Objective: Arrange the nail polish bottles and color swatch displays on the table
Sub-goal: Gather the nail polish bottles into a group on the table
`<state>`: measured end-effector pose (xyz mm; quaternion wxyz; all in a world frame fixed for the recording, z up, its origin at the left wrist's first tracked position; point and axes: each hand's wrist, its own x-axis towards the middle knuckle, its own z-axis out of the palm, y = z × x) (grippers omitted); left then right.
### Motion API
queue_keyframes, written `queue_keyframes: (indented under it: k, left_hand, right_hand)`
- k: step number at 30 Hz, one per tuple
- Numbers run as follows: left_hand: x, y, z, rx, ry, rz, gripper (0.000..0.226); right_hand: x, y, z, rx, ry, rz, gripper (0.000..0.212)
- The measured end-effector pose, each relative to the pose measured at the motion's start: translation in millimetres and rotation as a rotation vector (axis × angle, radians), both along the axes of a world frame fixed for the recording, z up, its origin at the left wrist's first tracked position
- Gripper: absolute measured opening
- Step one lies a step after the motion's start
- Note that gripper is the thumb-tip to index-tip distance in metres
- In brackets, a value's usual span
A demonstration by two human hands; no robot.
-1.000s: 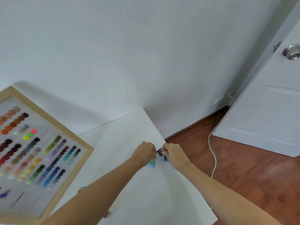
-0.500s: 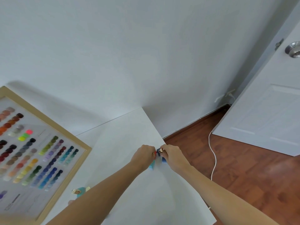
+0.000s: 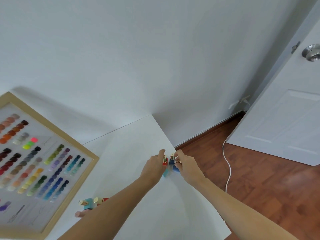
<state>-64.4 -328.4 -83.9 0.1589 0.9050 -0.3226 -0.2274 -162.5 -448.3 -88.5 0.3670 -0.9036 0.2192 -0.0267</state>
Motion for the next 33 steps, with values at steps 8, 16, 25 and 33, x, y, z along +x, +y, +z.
queue_keyframes:
  k: [8, 16, 25, 33]
  left_hand:
    - [-9.7, -0.5, 2.6, -0.125, 0.103, 0.062, 0.056]
    - [13.2, 59.1, 32.3, -0.240, 0.295, 0.140, 0.067]
    - [75.3, 206.4, 66.2, -0.130, 0.116, 0.202, 0.034]
    - [85.7, 287.7, 47.2, 0.209, 0.141, 0.041, 0.046]
  right_hand:
    - [-3.1, 6.2, -4.7, -0.013, -0.050, 0.003, 0.016]
    - [-12.4, 29.5, -0.7, -0.067, -0.264, -0.062, 0.029]
    - [9.6, 112.8, 2.0, -0.019, -0.224, 0.171, 0.020]
    - [32.2, 185.3, 5.1, 0.079, 0.008, 0.434, 0.034]
